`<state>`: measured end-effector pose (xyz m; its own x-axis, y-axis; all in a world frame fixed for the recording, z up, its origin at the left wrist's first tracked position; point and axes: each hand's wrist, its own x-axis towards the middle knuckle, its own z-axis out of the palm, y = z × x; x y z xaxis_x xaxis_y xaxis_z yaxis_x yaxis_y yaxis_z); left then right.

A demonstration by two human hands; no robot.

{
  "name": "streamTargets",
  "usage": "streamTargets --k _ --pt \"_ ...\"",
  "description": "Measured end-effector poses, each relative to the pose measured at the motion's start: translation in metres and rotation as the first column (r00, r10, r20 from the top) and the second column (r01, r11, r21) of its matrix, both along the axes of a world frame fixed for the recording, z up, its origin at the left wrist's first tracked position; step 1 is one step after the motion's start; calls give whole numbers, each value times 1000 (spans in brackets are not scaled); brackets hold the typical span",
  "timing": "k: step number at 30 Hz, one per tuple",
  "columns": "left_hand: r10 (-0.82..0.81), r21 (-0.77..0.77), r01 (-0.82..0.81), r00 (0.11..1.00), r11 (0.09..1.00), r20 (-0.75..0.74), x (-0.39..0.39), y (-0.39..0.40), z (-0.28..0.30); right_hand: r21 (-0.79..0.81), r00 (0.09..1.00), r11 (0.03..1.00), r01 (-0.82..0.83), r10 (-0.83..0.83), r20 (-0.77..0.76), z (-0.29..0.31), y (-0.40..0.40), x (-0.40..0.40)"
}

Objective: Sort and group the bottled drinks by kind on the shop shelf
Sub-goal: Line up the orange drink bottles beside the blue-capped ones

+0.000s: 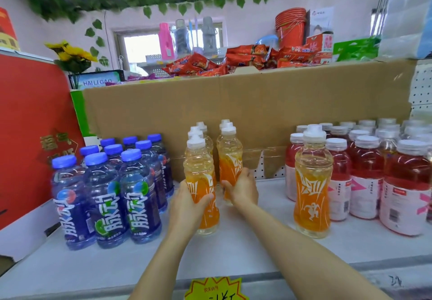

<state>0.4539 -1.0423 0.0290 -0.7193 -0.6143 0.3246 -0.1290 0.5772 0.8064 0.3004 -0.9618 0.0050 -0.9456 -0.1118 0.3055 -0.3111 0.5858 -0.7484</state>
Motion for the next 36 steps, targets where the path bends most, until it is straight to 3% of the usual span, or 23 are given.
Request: streamTargets --k 3,6,9,11,12,14,17,24,31,36 --pt "4 -7 -4 1000 1000 -18 -1 1 -2 -36 1000 999 4 -4 -21 4 8 12" --pt "32 -26 -33 998 999 -49 -3 1 -7 0 979 999 -46 45 -197 11 40 48" --pt "59 3 -59 997 998 -54 -5 2 -10 -69 863 993 -94 46 -504 6 98 94" --pt "82 31 -80 994 996 -68 -7 3 -11 -259 762 964 -68 -117 -636 -4 140 112" --pt "97 40 -95 993 995 -68 -7 5 -12 -345 760 938 -38 -197 -619 -9 158 113" --pt "131 42 -130 991 991 -33 -9 8 -11 -454 850 890 34 -264 -456 -13 181 104" --pt "157 37 -157 988 987 3 -8 13 -13 -418 945 907 54 -182 -273 -13 187 80" --pt "193 -28 -193 981 981 0 3 10 -15 -219 967 969 113 -158 -199 -5 171 53" --pt "222 -93 -223 975 970 -21 -1 5 -18 -147 964 975 -168 131 -231 -5 117 67" --pt "193 -86 -196 980 977 -41 -16 1 -20 -117 961 970 -212 184 -208 3 64 59"
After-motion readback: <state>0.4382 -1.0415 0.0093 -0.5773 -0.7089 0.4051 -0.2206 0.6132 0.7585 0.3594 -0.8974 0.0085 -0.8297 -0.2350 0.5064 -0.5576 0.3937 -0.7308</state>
